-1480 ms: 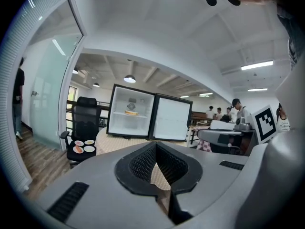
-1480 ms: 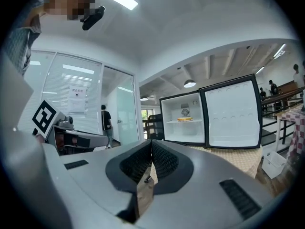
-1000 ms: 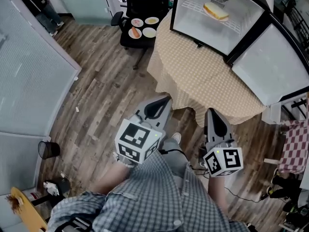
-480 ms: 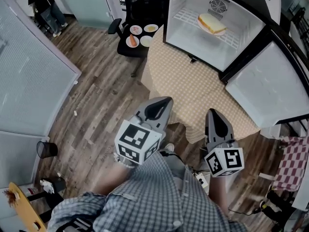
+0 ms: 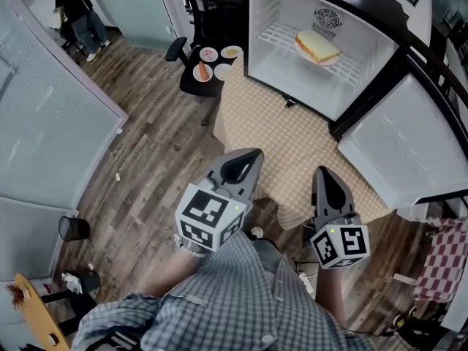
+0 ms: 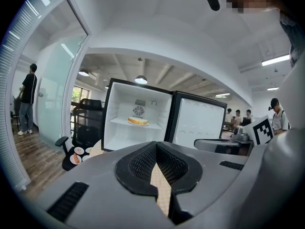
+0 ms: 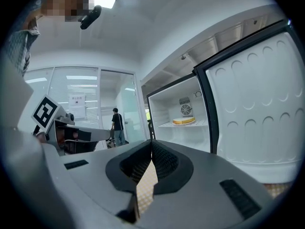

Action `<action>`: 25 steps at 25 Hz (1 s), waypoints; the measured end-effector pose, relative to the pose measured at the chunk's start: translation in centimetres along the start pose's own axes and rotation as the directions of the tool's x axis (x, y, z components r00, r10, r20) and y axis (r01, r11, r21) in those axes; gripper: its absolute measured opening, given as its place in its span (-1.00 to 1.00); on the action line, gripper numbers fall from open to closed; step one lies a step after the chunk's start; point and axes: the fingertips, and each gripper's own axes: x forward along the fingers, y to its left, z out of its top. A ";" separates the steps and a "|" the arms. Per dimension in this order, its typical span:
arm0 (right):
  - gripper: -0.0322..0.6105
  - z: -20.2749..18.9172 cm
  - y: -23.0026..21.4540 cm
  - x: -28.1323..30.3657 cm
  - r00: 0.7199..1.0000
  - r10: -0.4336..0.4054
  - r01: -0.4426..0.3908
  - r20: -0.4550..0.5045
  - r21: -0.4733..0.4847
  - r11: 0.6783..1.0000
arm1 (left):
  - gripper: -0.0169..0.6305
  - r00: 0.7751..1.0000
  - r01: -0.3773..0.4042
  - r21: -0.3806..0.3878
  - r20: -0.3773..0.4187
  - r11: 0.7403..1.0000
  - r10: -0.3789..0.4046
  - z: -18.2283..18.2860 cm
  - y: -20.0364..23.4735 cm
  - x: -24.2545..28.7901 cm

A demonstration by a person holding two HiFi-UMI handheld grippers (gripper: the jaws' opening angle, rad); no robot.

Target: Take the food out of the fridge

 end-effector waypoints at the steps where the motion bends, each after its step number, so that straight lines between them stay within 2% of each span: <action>1: -0.87 -0.1 -0.2 0.1 1.000 -0.005 0.005 -0.002 0.003 1.000 | -0.93 1.000 0.004 0.001 -0.003 1.000 -0.004 0.0 0.0 0.3; 11: -0.87 0.5 -3.5 2.9 0.997 -0.077 0.077 -0.002 0.006 0.997 | -0.93 0.998 0.067 -0.007 -0.007 0.998 -0.067 1.1 1.6 5.6; 18: -0.87 2.3 -6.2 6.6 0.987 -0.160 0.160 0.009 -0.081 0.984 | -0.93 0.989 0.145 0.001 -0.023 0.989 -0.145 2.9 4.0 10.8; 25: -0.87 2.5 -7.4 10.9 0.976 -0.216 0.216 0.004 -0.028 0.976 | -0.93 0.972 0.226 -0.013 -0.058 0.974 -0.226 4.0 6.8 15.2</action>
